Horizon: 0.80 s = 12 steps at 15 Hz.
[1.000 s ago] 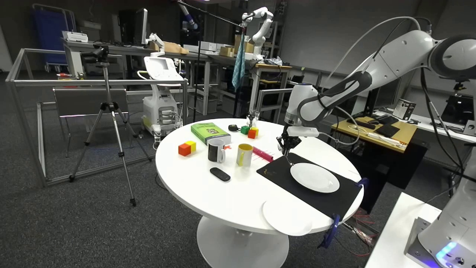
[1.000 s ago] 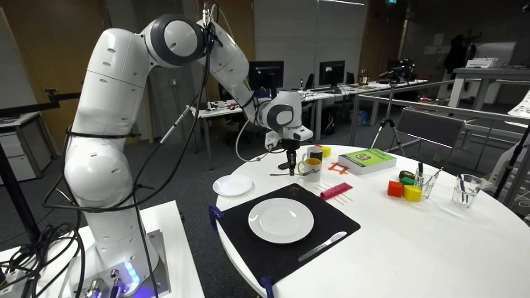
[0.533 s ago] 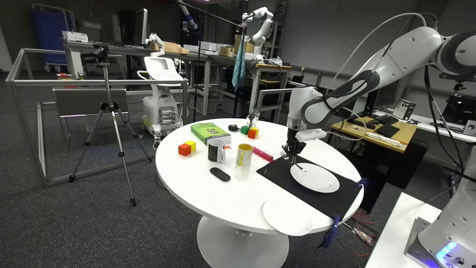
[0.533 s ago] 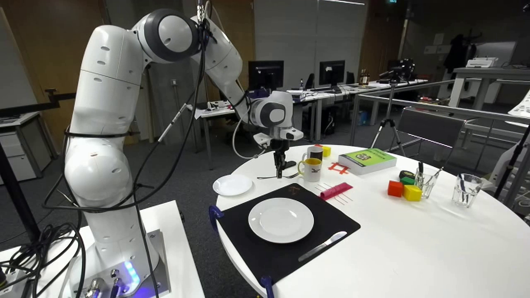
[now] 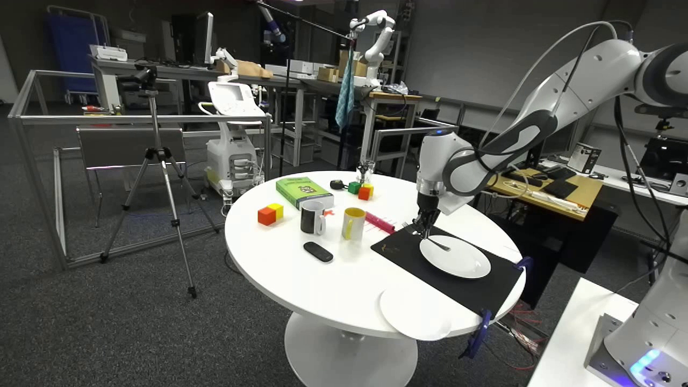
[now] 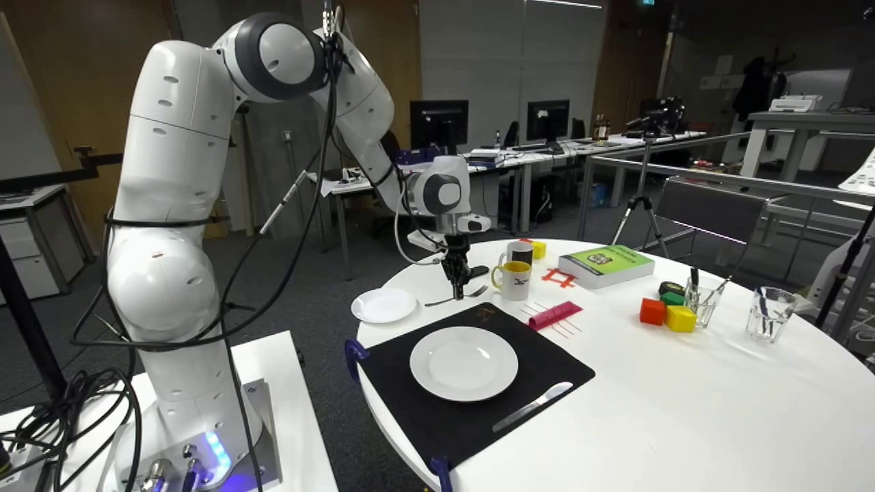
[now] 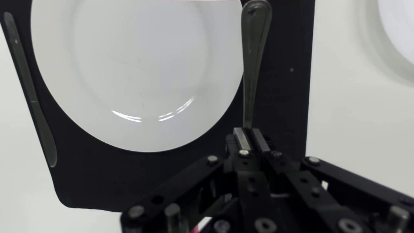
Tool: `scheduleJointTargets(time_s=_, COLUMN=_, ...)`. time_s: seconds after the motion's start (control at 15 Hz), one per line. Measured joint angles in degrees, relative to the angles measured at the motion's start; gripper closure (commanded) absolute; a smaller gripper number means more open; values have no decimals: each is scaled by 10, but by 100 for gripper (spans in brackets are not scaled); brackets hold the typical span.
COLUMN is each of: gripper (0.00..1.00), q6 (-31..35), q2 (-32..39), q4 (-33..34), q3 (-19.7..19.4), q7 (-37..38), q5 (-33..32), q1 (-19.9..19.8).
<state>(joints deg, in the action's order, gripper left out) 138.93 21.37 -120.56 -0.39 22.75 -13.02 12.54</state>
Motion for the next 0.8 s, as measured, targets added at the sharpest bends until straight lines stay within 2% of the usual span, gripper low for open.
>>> scheduleJointTargets(time_s=0.07, gripper=94, q6=22, q2=0, q4=-5, q3=0, q7=-5, q5=4, q1=-1)
scheduleJointTargets(time_s=0.2, gripper=94, q6=51, q2=-1, q4=-12, q3=3, q7=-15, q5=13, q1=-6)
scheduleJointTargets(time_s=0.67, gripper=94, q6=54, q2=-7, q4=-15, q3=5, q7=-16, q5=14, q1=-7)
scheduleJointTargets(time_s=0.73, gripper=99, q6=54, q2=-8, q4=-15, q3=5, q7=-16, q5=14, q1=-7)
scheduleJointTargets(time_s=0.8, gripper=99, q6=54, q2=-8, q4=-16, q3=5, q7=-16, q5=14, q1=-7)
